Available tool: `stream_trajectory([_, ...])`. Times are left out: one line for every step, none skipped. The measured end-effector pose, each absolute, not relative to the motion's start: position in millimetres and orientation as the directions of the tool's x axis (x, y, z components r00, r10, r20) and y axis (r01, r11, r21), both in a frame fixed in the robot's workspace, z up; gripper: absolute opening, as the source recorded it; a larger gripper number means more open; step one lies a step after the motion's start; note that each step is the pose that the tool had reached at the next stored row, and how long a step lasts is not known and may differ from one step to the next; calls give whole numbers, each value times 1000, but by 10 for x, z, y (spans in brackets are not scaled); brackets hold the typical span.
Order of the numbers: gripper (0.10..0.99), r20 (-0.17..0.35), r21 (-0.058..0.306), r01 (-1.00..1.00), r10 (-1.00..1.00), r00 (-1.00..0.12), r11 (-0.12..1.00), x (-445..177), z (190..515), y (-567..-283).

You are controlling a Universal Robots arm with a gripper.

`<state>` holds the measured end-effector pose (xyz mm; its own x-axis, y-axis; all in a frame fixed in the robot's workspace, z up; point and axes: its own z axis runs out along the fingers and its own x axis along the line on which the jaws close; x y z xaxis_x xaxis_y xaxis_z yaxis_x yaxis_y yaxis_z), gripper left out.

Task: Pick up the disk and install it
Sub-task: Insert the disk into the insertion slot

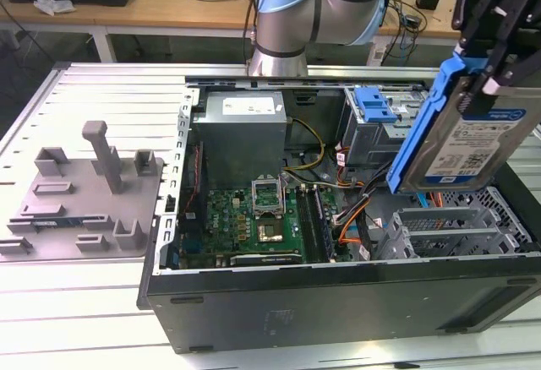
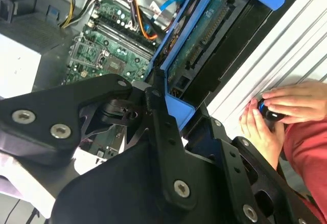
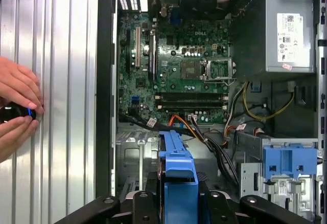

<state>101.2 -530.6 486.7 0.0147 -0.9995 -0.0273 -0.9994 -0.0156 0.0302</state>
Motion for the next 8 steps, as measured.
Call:
stream_trajectory([369,-27,30,-999,-1000,15,-16,1044,4865,-5306])
stream_trajectory([369,-28,30,-999,-999,16,-17,1068,4861,-5306])
stream_trajectory([369,-27,30,-999,-999,18,-19,1093,4857,-5305])
stream_trajectory([369,-27,30,-999,-999,20,-21,1093,4855,-5306])
stream_trajectory([369,-27,30,-999,-999,21,-22,1093,4855,-5306])
stream_trajectory([369,-27,30,-999,-999,21,-22,1094,4854,-5306])
stream_trajectory([369,-27,30,-999,-999,21,-22,1094,4854,-5306])
stream_trajectory([369,-27,30,-999,-999,21,-22,1094,4854,-5306])
